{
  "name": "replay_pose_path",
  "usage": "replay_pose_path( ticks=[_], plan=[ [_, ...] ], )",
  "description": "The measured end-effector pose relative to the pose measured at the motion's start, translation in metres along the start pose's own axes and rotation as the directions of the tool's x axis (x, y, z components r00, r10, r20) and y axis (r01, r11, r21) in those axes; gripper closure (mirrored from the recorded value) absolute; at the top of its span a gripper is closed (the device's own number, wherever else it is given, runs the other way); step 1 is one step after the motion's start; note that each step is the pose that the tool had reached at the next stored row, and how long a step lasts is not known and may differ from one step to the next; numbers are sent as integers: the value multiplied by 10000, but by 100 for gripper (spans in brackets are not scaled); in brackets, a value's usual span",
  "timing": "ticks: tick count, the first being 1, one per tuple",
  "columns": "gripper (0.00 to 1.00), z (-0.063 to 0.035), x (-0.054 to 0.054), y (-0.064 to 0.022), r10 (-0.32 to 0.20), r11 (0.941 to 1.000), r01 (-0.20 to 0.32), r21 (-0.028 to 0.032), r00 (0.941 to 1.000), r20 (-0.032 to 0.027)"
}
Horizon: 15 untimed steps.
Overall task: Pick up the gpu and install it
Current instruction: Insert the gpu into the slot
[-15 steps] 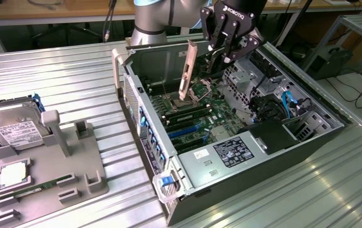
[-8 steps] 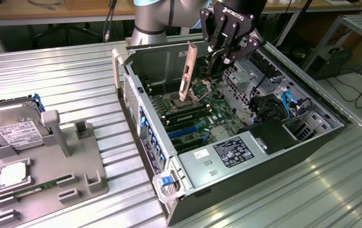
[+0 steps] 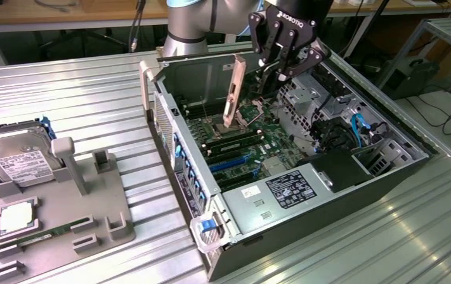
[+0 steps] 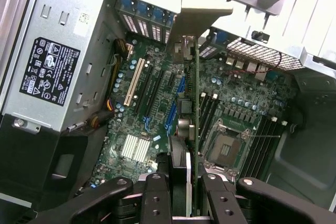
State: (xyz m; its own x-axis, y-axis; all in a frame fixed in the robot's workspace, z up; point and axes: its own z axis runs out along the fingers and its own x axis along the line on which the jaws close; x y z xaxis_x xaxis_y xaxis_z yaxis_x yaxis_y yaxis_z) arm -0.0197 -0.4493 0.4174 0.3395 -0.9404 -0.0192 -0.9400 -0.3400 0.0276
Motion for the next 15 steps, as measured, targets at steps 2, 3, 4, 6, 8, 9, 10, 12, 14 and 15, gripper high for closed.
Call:
replay_pose_path(
  ticks=[2,3,4,6,8,9,10,12,14,15],
  plan=[
    [72,9,2,0,-10,10000,10,1,10000,0],
    [72,13,3,1,-13,10000,13,1,10000,1],
    [72,16,4,1,-14,10000,14,1,10000,1],
    [72,23,4,0,-15,10000,15,0,10000,1],
    [72,32,6,1,-15,10000,15,6,10000,2],
    [72,36,7,1,-15,10000,15,14,10000,-3],
    [72,40,7,0,-16,10000,16,20,10000,-5],
    [72,47,8,1,-15,10000,15,20,10000,-6],
    [72,50,8,1,-15,10000,15,19,10000,-7],
    [72,52,8,1,-15,10000,15,20,10000,-6]
  ],
)
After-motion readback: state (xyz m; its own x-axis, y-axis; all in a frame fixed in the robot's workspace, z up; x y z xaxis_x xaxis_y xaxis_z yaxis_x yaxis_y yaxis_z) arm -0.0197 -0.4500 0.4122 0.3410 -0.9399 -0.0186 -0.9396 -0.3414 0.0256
